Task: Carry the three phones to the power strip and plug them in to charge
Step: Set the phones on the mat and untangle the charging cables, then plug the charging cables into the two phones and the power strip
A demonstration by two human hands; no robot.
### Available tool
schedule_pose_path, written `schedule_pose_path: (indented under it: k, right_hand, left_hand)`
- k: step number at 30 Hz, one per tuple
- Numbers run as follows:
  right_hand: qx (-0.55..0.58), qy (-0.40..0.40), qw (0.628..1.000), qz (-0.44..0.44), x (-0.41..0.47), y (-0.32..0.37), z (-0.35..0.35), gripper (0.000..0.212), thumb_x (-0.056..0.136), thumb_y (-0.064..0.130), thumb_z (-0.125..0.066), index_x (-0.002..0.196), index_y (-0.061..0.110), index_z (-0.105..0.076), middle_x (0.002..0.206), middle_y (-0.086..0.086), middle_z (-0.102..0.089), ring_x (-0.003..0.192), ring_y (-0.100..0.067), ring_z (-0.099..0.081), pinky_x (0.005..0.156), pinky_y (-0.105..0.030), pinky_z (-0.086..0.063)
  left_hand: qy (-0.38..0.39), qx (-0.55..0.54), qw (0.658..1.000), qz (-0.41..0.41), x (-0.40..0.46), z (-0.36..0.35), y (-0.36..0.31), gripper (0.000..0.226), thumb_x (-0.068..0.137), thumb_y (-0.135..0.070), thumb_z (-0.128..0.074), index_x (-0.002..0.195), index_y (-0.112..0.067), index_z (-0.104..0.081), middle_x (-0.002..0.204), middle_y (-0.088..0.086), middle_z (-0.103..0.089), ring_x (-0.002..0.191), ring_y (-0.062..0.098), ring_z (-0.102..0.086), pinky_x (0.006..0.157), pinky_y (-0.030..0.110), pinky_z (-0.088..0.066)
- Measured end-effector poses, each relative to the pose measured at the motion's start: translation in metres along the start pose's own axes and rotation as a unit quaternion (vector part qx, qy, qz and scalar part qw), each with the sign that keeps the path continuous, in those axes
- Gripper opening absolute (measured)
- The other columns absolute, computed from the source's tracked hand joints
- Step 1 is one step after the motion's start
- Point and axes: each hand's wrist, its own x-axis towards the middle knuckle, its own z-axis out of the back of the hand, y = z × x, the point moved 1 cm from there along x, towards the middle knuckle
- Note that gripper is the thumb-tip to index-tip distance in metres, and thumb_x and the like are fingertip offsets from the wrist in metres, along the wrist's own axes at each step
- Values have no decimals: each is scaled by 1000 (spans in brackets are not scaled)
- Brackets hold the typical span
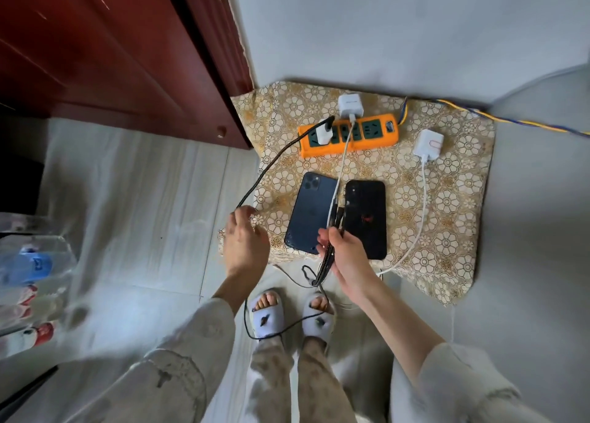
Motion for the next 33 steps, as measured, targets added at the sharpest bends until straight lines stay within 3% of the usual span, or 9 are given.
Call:
schedule_pose_path:
  k: [4,10,14,18,21,25,27,29,33]
  right_hand:
    - [-79,-47,995,42,12,-5,8,30,98,20,-36,73,21,-55,78,6,-53,81,-13,-48,83,-31,-35]
    - [-85,-63,993,60,16,-11,6,30,97,21,-37,72,23,-53,76,5,-54,69,-9,-48,66,-24,-38]
    - [-43,-66,996,50,18,-14,13,30,97,17,-38,72,20,-54,76,4,-54,69,-10,-48,69,-27,-38]
    - [-14,-16,1000,20,20,-10,21,29,97,14,-38,75,17,-57,80,4,-57,71,-10,-52,78,-33,-38]
    - [-12,18,1000,2,13,-8,24,31,98,15,-36,78,13,-60,78,0,-59,76,-17,-54,81,-36,-42]
    - [43,22,999,-2,-14,-4,38,30,96,11,-40,82,13,-67,76,0,-63,65,-13,-56,62,-26,-44]
    - [101,51,994,0,-27,-3,44,27,96,10,-38,98,10,-66,68,1,-56,51,-10,-46,53,-24,-35]
    - [128,87,988,3,-39,-2,47,27,97,14,-37,111,12,-60,58,3,-49,42,-8,-35,48,-22,-30]
    - [80,119,990,15,-61,0,47,23,93,27,-45,98,13,-62,47,7,-40,34,-5,-25,37,-17,-22]
  left_hand:
    - [57,68,996,-10,-6,-21,-11,40,86,-1,-41,124,-8,-50,132,13,-50,125,29,-39,107,42,-28]
    - [160,45,986,-31,-23,-45,-33,55,89,-1,-37,142,-5,-22,146,15,-32,134,30,-26,112,40,-23]
    - [142,-113,976,121,-2,-46,-36,39,89,-12,-48,127,-5,-45,123,20,-53,116,35,-48,100,46,-42]
    - [199,-158,954,160,5,-45,-39,25,87,-16,-56,111,-9,-59,105,13,-66,91,28,-60,82,38,-53]
    - [213,-165,946,180,4,-41,-36,21,88,-15,-55,109,-9,-57,96,10,-62,84,27,-58,73,33,-50]
    - [223,-200,933,200,-10,-20,-27,13,90,-11,-53,103,-12,-54,98,10,-60,86,29,-59,73,35,-51]
    - [229,-235,921,210,-23,-5,-23,16,90,-8,-51,105,-12,-55,103,11,-61,92,29,-59,82,40,-52]
    - [235,-268,908,219,-36,10,-19,15,91,-6,-50,103,-14,-54,104,10,-61,93,29,-59,81,39,-50]
    - [238,-347,876,234,-51,33,-16,16,92,-5,-48,104,-14,-55,99,7,-63,88,23,-62,67,31,-55]
